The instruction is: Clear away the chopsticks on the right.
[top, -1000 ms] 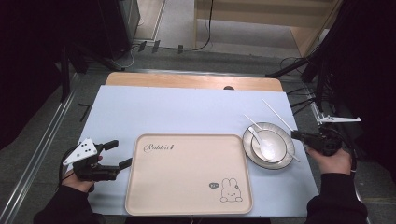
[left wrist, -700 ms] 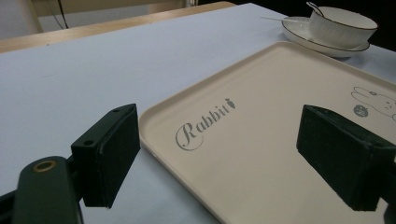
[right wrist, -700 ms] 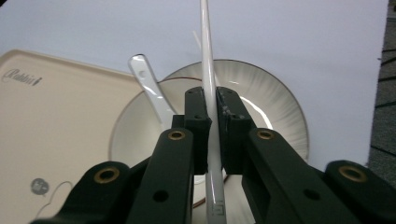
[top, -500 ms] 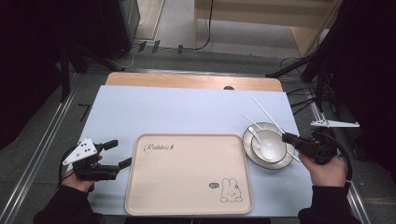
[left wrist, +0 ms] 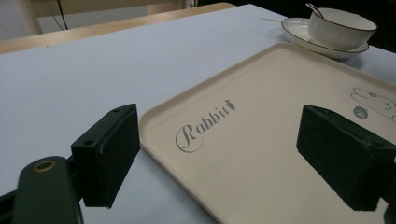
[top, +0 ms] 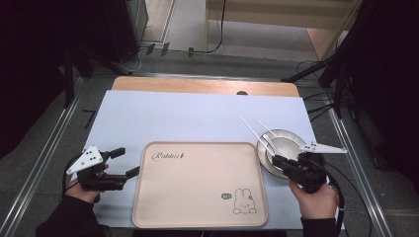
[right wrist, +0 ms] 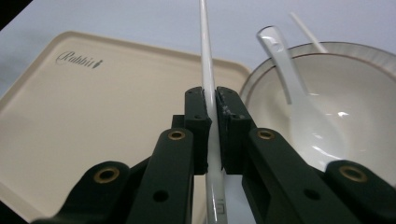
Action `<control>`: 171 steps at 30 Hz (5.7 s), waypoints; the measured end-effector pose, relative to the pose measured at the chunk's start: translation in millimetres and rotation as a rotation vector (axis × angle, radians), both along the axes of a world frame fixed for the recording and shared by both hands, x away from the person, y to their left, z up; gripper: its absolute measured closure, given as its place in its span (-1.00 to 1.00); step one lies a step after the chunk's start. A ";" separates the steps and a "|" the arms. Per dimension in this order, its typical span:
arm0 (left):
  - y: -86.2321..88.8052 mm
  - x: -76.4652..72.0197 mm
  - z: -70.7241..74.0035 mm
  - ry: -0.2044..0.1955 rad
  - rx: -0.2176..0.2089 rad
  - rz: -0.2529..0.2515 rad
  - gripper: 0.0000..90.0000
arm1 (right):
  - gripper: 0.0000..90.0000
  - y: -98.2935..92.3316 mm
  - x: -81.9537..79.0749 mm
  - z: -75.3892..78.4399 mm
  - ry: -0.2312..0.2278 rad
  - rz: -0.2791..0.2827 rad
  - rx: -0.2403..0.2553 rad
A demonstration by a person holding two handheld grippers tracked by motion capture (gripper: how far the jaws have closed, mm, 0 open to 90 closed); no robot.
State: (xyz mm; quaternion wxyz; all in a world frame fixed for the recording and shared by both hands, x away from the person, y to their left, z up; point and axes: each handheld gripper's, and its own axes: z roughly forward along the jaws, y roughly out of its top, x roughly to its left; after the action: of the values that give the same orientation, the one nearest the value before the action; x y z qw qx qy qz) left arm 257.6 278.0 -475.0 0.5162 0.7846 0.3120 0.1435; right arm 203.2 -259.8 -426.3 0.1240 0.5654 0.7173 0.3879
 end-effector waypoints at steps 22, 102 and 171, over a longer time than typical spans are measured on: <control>-0.3 -0.1 0.4 -0.004 0.002 -0.002 -0.69 | 0.88 64.2 -32.2 -93.6 0.044 -0.017 -0.049; -0.4 0.9 0.0 0.030 0.023 -0.003 -0.69 | 0.22 -154.1 46.1 -72.6 -0.098 0.072 -0.033; 0.2 1.3 0.5 0.026 0.016 0.002 -0.69 | 0.88 -43.3 10.6 -0.9 0.003 -0.002 0.061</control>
State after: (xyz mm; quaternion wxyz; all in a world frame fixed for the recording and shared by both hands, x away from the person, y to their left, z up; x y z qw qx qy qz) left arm 258.9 278.2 -474.5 0.5056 0.7901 0.3186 0.1363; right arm 213.8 -303.2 -427.2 0.1061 0.5702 0.7047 0.4085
